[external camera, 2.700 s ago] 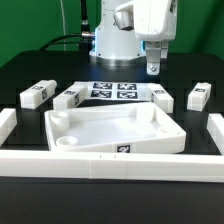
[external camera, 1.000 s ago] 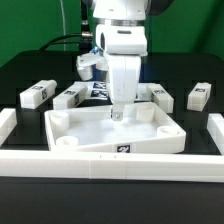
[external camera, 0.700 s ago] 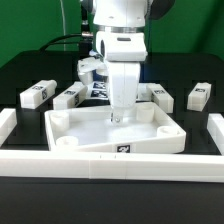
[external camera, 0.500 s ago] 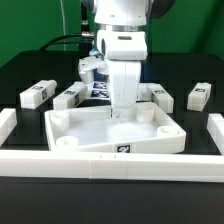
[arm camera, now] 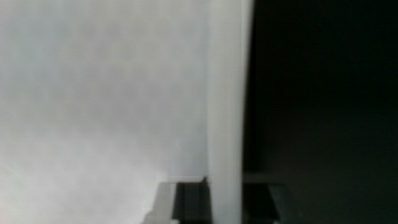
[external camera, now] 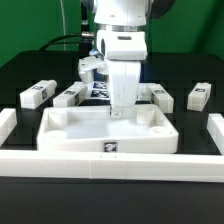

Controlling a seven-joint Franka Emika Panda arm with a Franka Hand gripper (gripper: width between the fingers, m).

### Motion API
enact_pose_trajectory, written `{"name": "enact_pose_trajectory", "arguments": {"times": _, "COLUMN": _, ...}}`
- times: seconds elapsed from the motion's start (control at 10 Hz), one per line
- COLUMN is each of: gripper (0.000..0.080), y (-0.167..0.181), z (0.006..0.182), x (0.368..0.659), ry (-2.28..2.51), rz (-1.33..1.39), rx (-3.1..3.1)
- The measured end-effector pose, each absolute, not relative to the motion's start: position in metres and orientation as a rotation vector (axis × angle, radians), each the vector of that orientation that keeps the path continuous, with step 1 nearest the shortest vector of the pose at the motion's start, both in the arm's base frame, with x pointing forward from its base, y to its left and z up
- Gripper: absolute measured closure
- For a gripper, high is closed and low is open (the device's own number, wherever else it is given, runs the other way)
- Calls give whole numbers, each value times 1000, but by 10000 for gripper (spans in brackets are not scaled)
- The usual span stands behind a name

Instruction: Assemble desk

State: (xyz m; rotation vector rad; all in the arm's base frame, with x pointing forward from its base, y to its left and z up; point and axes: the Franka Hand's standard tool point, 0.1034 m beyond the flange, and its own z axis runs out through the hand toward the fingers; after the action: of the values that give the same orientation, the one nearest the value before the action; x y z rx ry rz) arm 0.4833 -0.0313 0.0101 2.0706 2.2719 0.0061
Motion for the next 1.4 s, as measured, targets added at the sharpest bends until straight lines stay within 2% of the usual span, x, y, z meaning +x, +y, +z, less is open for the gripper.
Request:
{"name": "enact_pose_trajectory", "arguments": {"times": 0.6, "gripper": 739, "y": -27, "z": 10, "x": 483, "ry": 2214, "rz": 6, "rx": 2136}}
{"name": "enact_pose_trajectory", "arguments": {"times": 1.0, "gripper": 739, "y": 18, "z": 10, "x": 484, "ry": 2038, "rz": 13, "rx": 2309}}
{"name": "enact_pose_trajectory", "arguments": {"times": 1.4, "gripper": 739, "y": 55, "z": 11, "x": 488, "ry": 2061, "rz": 3, "rx": 2294}}
